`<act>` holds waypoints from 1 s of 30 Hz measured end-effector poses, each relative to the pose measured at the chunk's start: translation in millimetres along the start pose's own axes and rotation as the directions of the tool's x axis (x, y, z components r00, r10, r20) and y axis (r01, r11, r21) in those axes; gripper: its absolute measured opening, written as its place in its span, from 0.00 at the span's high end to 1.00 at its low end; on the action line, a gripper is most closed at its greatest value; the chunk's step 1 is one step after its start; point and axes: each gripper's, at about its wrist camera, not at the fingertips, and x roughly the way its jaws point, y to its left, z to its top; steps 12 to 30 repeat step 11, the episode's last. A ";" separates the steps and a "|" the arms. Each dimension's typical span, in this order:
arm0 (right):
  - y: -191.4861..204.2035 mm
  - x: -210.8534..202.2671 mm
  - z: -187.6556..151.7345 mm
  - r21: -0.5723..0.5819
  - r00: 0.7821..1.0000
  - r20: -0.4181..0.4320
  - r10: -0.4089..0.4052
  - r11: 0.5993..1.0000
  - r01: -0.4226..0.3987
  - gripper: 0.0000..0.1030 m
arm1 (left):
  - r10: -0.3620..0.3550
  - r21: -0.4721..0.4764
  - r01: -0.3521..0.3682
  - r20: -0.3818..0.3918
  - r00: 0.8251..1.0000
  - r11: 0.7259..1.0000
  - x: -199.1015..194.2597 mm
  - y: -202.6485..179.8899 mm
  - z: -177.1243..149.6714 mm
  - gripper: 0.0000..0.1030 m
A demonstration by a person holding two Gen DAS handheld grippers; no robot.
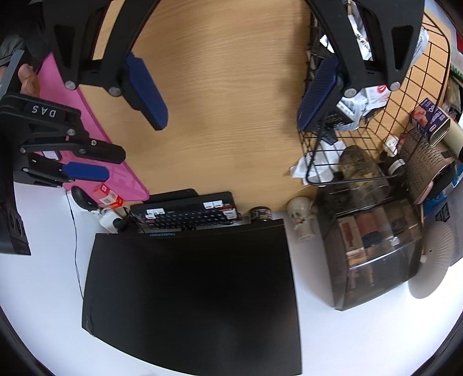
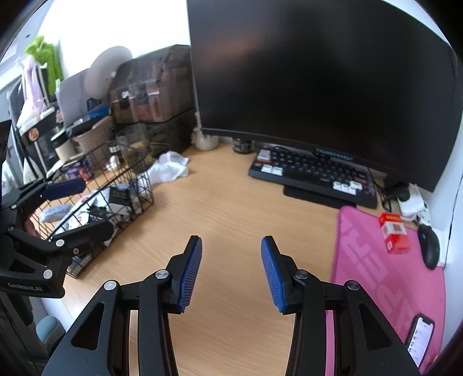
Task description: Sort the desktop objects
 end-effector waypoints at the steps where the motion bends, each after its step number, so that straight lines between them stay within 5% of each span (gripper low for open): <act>1: -1.0 -0.4 -0.6 0.003 1.000 0.000 -0.002 1.000 0.002 0.60 | -0.003 0.004 0.003 -0.001 1.000 1.000 1.4 -1.9 0.4 0.12; 30: -2.5 0.5 -2.3 0.009 1.000 -0.004 -0.005 1.000 0.005 0.60 | -0.005 0.006 0.006 -0.010 1.000 1.000 4.0 -3.5 -0.3 0.12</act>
